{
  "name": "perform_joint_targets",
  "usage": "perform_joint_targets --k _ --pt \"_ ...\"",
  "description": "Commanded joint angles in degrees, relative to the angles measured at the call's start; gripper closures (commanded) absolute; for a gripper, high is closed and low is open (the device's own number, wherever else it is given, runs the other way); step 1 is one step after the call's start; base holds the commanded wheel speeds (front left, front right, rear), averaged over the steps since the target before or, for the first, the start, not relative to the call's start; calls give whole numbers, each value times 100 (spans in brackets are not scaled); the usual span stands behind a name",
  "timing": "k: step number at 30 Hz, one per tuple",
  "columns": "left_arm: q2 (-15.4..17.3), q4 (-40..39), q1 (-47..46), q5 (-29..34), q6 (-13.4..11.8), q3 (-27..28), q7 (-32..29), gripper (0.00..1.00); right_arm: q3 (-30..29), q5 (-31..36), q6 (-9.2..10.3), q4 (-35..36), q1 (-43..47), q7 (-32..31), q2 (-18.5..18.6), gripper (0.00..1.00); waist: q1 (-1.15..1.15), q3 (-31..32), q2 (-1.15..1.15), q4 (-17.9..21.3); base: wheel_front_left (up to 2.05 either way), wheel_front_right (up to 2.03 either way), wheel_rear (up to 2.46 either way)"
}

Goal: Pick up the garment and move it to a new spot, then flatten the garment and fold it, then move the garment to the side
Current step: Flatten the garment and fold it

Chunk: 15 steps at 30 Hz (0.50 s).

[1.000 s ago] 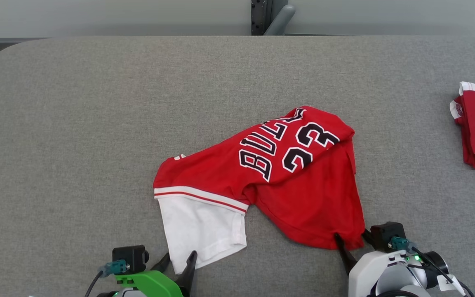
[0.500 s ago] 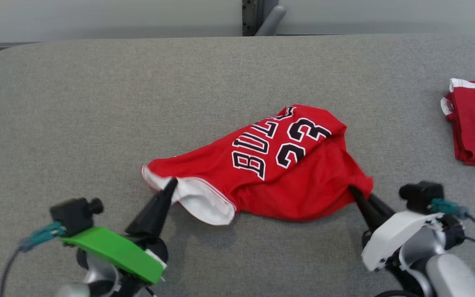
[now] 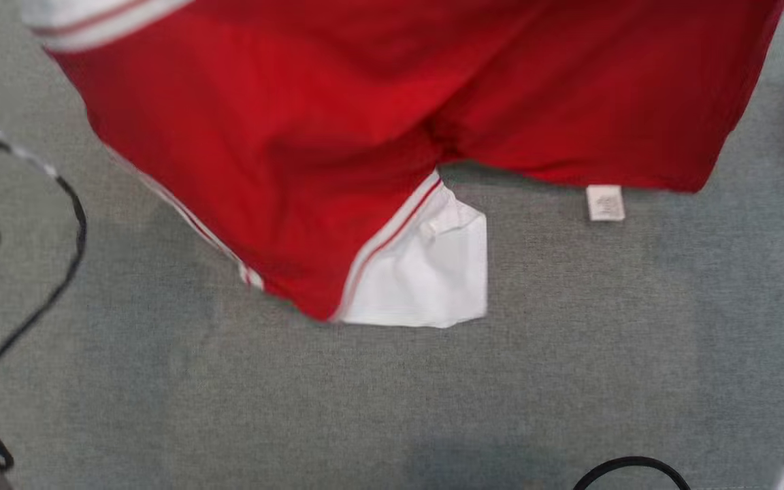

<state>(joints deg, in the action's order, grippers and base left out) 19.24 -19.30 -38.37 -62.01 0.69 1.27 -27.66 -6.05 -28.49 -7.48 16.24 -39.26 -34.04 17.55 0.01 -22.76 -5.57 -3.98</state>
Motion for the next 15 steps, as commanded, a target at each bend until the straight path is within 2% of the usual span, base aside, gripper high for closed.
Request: perform_joint_targets --k 1,4,8,12,13,15 --pt "101 318 -533 131 12 -8 36 100 18 117 0 -193 -472 -123 -38 100 -1 -947 -1 -272 0 0 0" --pt "27 1449 -1807 444 45 -169 224 100 147 573 0 -986 -1758 -242 -261 100 -1 -1413 -1 -377 0 0 0" --pt "-107 2967 -3285 1037 263 -346 1028 100 142 1476 0 -2311 -3310 494 -745 100 -1 -1699 -1 -446 0 0 0" --pt "-108 4205 -4359 1880 487 -593 2327 100 -182 2350 4 -3576 -4518 1647 -1143 100 -1 -1771 -1 -459 0 0 0" --pt "-148 4653 -4684 2104 555 -666 2967 100 -251 2602 3 -4095 -4945 2096 -1275 100 -1 -1776 -1 -458 0 0 0" --pt "-176 4992 -4944 2123 630 -701 3537 100 -265 2688 3 -4579 -5240 2364 -1343 100 -1 -1796 -1 -451 0 0 0"
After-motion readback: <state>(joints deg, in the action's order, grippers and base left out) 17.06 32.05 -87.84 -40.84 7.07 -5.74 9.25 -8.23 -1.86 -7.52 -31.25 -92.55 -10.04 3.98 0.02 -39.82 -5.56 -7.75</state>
